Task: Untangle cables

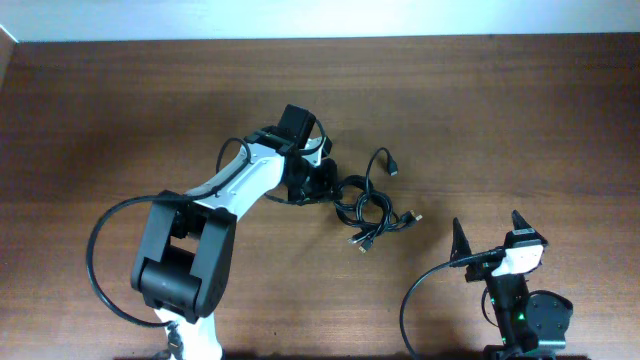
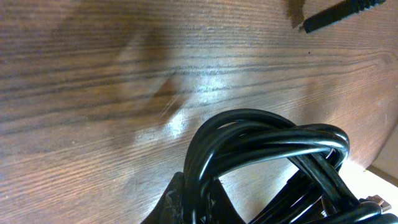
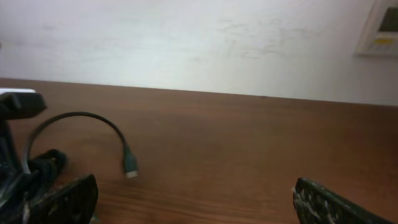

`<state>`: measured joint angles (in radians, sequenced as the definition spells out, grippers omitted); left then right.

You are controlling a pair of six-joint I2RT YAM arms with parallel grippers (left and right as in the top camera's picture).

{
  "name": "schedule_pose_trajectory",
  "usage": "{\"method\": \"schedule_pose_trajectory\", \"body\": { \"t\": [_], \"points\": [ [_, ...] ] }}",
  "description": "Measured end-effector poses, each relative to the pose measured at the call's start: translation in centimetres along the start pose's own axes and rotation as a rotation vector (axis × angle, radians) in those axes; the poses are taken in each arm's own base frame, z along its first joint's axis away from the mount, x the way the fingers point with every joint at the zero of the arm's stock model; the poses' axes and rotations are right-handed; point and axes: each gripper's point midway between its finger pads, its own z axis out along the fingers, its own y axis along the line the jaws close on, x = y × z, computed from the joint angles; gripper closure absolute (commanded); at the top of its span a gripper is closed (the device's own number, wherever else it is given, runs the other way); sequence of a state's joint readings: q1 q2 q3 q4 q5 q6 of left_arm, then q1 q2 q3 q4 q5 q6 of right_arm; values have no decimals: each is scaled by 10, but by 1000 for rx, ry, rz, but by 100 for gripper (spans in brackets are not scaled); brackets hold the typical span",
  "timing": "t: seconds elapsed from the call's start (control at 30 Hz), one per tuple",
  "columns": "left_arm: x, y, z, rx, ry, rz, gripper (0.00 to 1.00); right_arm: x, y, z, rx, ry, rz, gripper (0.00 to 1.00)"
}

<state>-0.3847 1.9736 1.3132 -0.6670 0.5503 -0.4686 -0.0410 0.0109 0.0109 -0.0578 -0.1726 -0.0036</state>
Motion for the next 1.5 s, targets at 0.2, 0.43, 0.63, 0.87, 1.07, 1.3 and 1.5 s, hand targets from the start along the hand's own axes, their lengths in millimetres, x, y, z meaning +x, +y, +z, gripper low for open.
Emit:
{"method": "schedule_pose_trajectory", "body": {
  "t": [0.2,0.43,0.63,0.87,1.07,1.3,1.5],
  "points": [
    [-2,-4,0,21,-7,10,100,-10,32,-7,-180,30,170,1],
    [3,-17,-1,93,25,47,100,-60,54,-18,-293,230,254,1],
    [4,-19,-1,106,31,54,100,-65,100,-11,-628,388,295,12],
    [8,-26,-2,149,46,117,100,-27,108,20,-697,591,509,20],
    [18,-46,-7,282,76,292,100,9,105,41,-678,713,604,30],
    [19,-49,-8,299,78,311,100,13,112,38,-702,717,551,29],
    [20,-50,-9,309,81,314,100,32,116,45,-601,752,413,32]
  ]
}}
